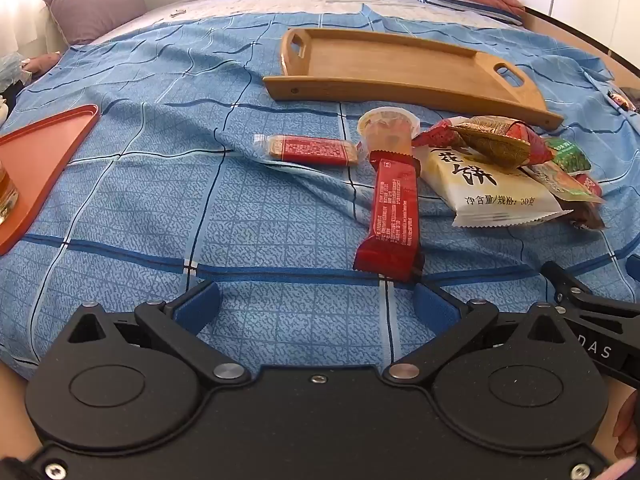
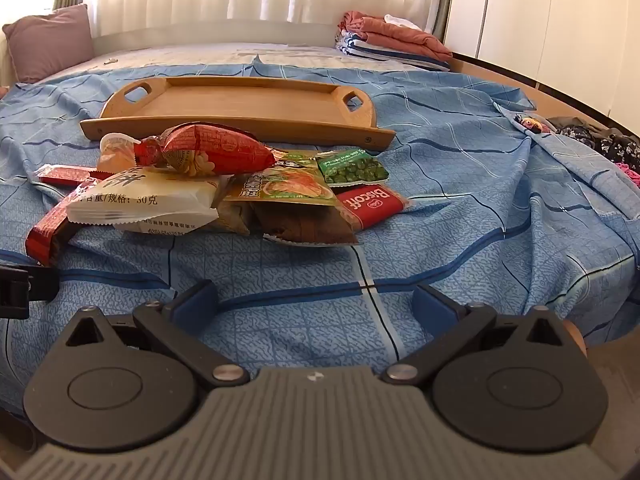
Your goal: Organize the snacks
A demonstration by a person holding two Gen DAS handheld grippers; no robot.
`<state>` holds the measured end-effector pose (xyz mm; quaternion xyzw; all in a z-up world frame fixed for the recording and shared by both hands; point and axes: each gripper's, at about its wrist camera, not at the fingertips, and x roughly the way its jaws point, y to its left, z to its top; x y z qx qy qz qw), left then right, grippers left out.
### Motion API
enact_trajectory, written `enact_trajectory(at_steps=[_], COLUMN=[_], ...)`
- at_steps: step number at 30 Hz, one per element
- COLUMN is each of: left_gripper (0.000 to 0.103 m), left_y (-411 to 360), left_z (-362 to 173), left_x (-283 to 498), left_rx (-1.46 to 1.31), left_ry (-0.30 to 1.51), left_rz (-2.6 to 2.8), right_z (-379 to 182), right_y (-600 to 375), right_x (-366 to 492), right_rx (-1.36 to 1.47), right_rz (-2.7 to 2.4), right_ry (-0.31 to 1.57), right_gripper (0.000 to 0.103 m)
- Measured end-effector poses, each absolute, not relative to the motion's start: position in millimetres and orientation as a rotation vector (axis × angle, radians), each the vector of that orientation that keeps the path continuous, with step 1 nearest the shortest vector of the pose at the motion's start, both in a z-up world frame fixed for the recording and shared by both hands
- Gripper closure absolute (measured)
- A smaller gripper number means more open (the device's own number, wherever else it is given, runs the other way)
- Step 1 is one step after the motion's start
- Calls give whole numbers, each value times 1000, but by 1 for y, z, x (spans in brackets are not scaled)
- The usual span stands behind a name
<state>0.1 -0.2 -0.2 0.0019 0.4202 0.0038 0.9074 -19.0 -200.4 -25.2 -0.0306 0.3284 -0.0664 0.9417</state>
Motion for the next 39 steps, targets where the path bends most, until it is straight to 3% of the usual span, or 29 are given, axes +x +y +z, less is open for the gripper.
enact_trajectory(at_steps=[39], left_gripper=[0], left_y=[0], left_z=[-1], left_x=[1], left_rx=[14], left_ry=[867], left_rz=[12], right_z=[-26], right_y=[-199], right_x=[-20], right_rx=[-67], right_rz=[-137], right_ry=[665], right_gripper=[0])
